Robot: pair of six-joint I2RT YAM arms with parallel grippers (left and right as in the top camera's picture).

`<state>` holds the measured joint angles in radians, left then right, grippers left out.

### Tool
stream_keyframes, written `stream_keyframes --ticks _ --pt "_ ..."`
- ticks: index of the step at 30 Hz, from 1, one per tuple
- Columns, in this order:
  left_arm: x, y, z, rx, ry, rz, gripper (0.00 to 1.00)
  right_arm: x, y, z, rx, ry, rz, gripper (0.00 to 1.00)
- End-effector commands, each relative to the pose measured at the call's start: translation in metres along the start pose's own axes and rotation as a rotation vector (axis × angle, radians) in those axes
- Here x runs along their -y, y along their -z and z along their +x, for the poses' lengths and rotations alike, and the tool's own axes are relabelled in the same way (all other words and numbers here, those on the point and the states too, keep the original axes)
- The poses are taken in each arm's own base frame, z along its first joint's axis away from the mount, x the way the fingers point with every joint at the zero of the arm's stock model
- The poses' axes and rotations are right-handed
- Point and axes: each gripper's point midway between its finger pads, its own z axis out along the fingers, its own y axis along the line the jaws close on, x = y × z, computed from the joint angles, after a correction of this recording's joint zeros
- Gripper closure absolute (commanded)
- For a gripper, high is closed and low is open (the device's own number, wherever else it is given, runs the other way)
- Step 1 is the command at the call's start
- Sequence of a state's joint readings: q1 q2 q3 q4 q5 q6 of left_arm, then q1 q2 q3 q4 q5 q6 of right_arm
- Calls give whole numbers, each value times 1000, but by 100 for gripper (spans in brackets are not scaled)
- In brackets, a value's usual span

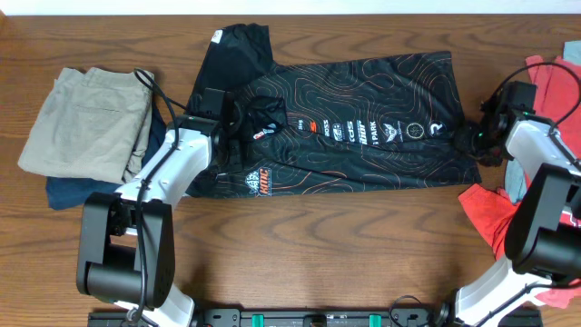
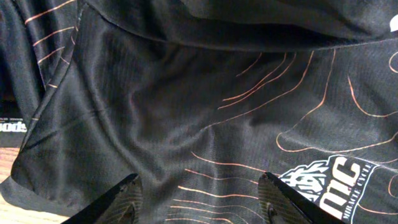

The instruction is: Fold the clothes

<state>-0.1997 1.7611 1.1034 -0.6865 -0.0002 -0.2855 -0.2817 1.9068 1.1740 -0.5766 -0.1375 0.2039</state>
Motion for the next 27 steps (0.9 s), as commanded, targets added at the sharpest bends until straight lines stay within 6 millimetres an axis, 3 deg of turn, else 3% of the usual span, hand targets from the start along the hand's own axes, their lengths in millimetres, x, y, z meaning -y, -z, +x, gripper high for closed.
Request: stream_keyframes --ticks 1,3,6,14,18,21,24,27 --pt "-4 -5 2 -11 9 -17 39 2 -15 11 -46 -17 0 64" --pt "-4 -5 2 -11 9 -18 39 3 -18 13 -55 -18 2 82" --pt "-4 -5 2 -12 9 -18 39 4 -16 15 -62 -21 3 97" --pt "-4 -5 2 -11 9 -18 39 8 1 14 -52 -36 6 92" --pt "-4 -5 2 -11 9 -18 39 6 5 8 -29 -36 -6 96" --pt "-4 -5 2 -11 9 -17 39 -15 7 -1 1 -27 -125 98" --pt "-4 -5 2 -11 9 -18 39 -52 16 -25 92 14 -332 94" --pt "-4 -5 2 -12 9 -18 39 -70 29 -56 203 -16 -436 73"
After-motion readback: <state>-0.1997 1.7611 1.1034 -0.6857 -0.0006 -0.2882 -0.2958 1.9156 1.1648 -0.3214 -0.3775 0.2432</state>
